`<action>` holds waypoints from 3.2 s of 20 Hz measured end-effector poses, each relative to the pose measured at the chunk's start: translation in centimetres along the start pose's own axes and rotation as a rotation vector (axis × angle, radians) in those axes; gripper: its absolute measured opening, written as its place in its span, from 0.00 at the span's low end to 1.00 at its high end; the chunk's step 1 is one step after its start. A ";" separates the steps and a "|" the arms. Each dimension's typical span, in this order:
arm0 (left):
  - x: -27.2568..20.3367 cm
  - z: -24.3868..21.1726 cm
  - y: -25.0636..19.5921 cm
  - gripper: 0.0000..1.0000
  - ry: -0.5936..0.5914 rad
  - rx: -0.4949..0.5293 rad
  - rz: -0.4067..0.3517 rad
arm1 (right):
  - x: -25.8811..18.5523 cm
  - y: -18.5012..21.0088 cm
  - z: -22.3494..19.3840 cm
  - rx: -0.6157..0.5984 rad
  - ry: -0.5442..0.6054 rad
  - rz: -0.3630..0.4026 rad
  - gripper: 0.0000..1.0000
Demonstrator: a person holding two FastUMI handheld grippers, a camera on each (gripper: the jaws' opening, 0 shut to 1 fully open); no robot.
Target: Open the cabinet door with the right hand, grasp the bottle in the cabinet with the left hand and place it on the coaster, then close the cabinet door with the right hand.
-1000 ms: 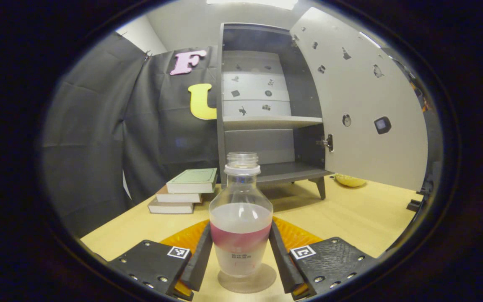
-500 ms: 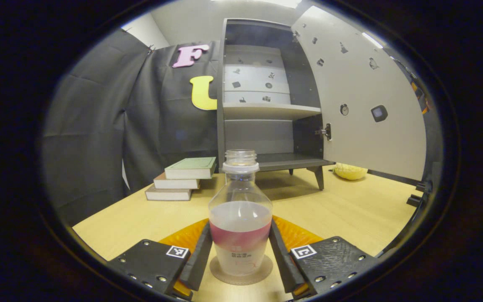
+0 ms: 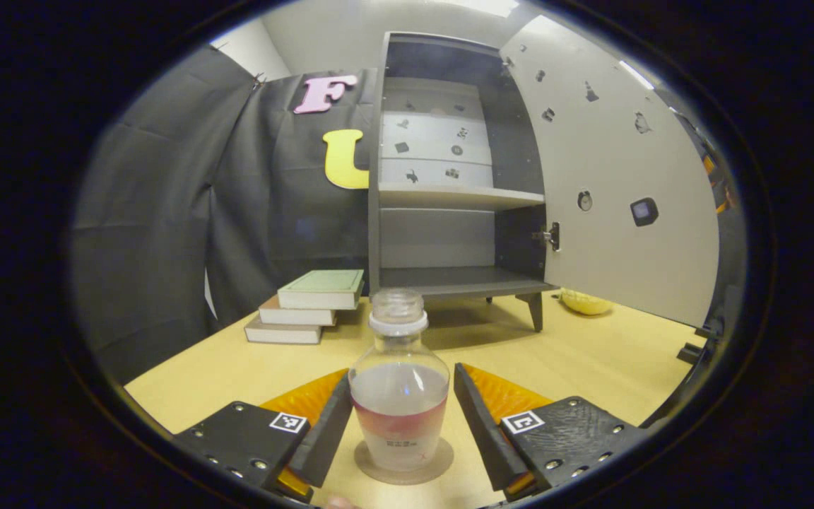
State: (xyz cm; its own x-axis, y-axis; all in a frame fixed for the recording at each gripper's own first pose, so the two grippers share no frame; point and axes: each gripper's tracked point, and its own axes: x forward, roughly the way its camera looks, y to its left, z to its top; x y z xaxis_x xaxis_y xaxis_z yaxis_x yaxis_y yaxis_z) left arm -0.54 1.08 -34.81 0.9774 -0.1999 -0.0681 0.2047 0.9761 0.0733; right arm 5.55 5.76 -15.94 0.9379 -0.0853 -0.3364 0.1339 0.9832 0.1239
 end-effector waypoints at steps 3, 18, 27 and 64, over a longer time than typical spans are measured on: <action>-0.9 3.3 -0.8 0.85 -0.026 0.008 -0.033 | -0.6 0.0 0.4 0.009 -0.024 -0.002 0.98; -11.2 23.7 -1.5 0.82 -0.062 -0.015 0.067 | -5.2 -1.7 5.7 0.031 -0.156 0.020 0.98; -16.3 30.5 -3.4 0.82 -0.017 -0.134 0.256 | -5.0 1.4 11.4 -0.006 -0.138 0.254 0.98; -9.5 28.0 21.4 0.82 0.013 -0.072 0.193 | -7.7 36.1 11.0 -0.120 -0.239 0.479 0.90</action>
State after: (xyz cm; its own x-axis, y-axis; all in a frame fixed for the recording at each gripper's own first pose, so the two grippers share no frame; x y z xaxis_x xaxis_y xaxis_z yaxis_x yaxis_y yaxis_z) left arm -4.02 21.43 -4.75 0.9973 -0.0083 -0.0727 0.0095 0.9998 0.0151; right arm 6.71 40.17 1.43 0.9333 0.3562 -0.0457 -0.3506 0.9313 0.0991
